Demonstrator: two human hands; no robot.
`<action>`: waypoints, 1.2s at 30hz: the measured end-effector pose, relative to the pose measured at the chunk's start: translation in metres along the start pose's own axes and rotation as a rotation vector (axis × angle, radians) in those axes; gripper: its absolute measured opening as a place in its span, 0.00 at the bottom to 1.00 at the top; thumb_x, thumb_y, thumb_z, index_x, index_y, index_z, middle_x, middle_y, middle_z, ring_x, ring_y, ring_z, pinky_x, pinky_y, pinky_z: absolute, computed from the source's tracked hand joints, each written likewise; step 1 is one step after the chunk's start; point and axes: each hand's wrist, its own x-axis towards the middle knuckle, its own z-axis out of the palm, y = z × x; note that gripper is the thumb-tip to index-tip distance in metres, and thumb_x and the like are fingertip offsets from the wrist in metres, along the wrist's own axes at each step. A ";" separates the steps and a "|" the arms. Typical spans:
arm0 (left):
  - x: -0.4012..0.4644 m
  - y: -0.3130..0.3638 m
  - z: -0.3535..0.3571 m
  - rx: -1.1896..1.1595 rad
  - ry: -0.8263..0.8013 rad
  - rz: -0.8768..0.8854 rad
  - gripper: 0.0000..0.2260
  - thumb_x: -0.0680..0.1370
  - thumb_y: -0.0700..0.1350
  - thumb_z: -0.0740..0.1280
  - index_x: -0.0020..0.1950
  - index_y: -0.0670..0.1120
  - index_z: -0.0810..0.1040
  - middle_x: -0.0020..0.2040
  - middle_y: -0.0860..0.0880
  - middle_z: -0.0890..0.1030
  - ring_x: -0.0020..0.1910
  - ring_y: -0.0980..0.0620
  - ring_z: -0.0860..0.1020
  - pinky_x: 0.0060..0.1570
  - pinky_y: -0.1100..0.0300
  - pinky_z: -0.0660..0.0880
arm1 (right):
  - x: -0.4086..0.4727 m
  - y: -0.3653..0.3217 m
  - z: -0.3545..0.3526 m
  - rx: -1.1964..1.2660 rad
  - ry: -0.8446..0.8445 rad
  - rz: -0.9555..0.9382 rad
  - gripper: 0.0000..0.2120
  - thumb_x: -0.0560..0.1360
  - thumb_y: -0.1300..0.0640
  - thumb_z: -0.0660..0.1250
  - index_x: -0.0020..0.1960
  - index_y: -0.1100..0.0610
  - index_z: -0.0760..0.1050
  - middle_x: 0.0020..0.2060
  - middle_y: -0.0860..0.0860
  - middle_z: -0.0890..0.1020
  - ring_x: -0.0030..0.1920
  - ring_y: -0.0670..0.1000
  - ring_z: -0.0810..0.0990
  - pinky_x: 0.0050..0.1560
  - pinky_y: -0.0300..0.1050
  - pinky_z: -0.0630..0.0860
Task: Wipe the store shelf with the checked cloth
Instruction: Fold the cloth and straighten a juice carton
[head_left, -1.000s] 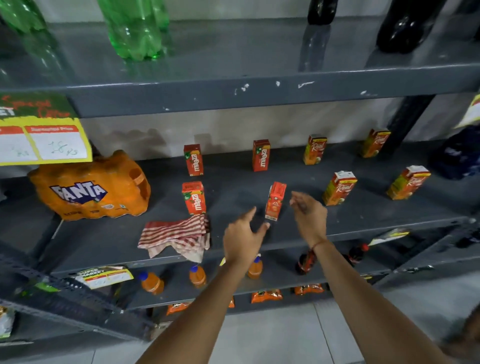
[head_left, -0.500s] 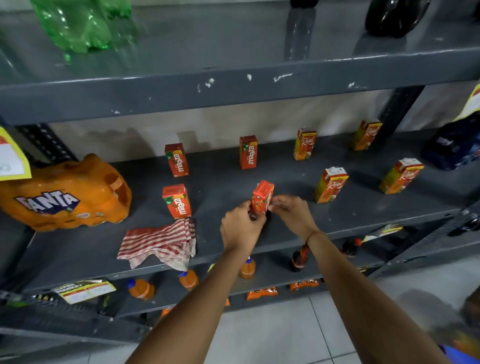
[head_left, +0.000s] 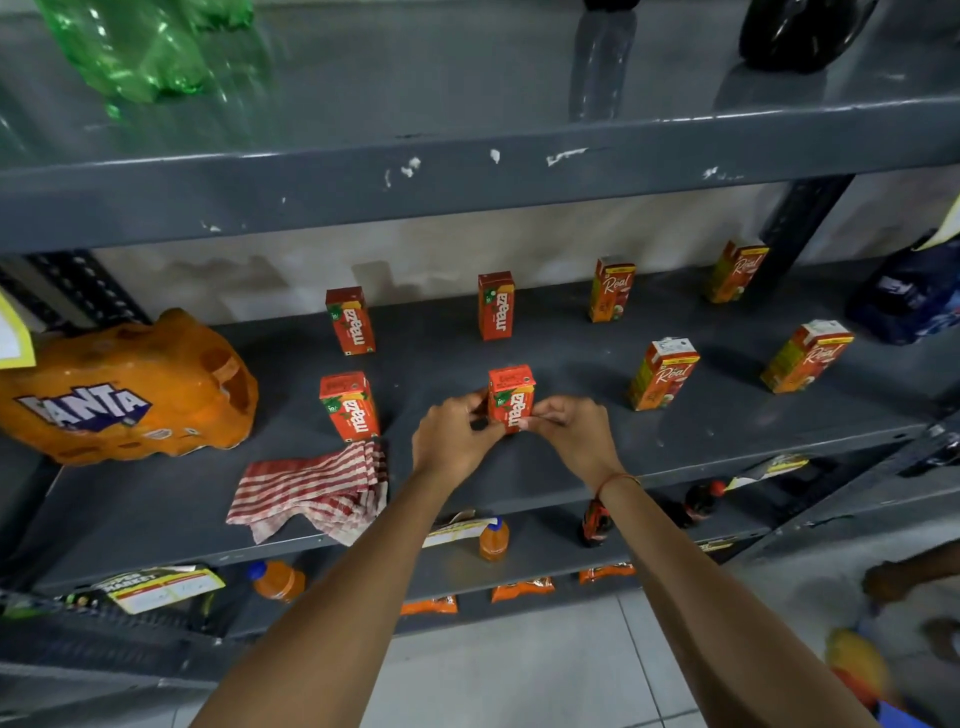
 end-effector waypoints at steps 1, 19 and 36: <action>0.001 -0.001 0.000 -0.004 -0.004 0.005 0.19 0.69 0.60 0.71 0.57 0.57 0.80 0.50 0.55 0.85 0.51 0.56 0.82 0.47 0.53 0.78 | 0.000 -0.001 0.000 -0.008 0.007 0.001 0.04 0.69 0.59 0.76 0.42 0.60 0.83 0.38 0.50 0.86 0.38 0.38 0.82 0.41 0.28 0.75; -0.009 0.000 -0.007 -0.071 0.028 0.032 0.18 0.71 0.55 0.72 0.60 0.53 0.80 0.53 0.52 0.85 0.52 0.52 0.82 0.48 0.50 0.80 | -0.019 -0.009 0.005 -0.014 0.209 -0.012 0.20 0.67 0.51 0.78 0.56 0.55 0.78 0.40 0.49 0.85 0.40 0.42 0.83 0.43 0.30 0.77; -0.106 -0.173 -0.142 0.139 0.521 -0.344 0.18 0.82 0.49 0.55 0.68 0.44 0.73 0.69 0.41 0.74 0.67 0.37 0.71 0.64 0.41 0.69 | -0.083 -0.122 0.182 -0.630 -0.448 -0.750 0.29 0.78 0.42 0.58 0.76 0.51 0.61 0.76 0.54 0.63 0.77 0.58 0.57 0.75 0.57 0.55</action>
